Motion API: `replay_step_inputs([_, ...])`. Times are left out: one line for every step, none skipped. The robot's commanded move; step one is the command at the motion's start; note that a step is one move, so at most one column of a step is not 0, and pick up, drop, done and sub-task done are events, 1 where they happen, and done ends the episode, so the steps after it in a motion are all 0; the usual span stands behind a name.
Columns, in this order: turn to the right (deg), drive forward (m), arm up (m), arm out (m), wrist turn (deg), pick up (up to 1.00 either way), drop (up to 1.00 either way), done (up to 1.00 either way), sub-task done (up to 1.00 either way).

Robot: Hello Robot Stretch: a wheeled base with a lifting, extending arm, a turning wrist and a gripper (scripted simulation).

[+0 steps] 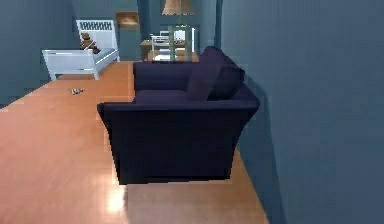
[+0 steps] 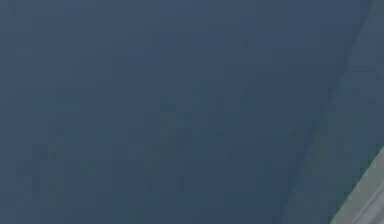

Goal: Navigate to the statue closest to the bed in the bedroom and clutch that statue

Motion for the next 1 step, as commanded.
replay_step_inputs([9.0, 0.00, 0.00, 0.00, 0.0, 0.00, 0.00, 0.00, 0.00])
